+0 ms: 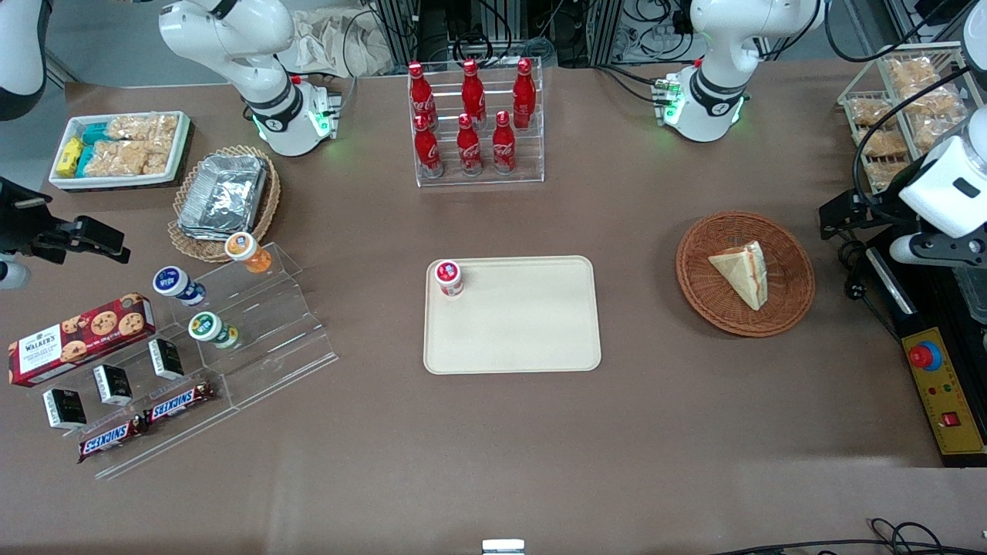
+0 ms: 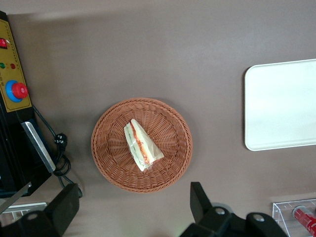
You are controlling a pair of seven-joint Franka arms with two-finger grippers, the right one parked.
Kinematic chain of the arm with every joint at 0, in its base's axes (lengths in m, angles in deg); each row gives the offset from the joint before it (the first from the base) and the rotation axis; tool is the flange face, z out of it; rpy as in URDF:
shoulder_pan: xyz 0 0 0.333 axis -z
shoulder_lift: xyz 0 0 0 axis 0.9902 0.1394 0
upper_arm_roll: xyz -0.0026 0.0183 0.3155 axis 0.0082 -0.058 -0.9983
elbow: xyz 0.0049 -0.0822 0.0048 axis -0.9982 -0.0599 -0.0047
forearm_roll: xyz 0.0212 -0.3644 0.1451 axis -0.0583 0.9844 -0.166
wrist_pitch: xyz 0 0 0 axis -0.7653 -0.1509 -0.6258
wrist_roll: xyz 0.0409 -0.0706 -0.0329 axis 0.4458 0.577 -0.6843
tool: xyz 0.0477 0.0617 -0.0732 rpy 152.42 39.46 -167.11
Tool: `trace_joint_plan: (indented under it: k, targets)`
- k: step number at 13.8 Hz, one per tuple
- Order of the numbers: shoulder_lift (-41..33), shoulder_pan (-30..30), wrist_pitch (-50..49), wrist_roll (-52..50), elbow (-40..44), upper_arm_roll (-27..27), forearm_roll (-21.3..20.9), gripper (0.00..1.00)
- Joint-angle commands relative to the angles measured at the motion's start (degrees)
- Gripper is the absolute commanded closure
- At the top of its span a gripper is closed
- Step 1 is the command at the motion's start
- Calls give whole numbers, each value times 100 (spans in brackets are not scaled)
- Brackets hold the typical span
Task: Place sandwich from basket to tray
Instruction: 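Move the left gripper over the wicker basket holding the wrapped sandwich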
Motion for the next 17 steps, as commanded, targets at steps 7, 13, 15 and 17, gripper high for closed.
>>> trace_joint_plan:
  k: [7,13,15,17]
  targets:
    - [-966,2,386,-94,-1450,33,20,0]
    - [-1960,-16,1537,-933,-3402,6,56,0]
    - [-1953,-16,1722,-2005,-3632,15,47,0]
    - [-1926,-7,1959,-2430,-3895,33,38,0]
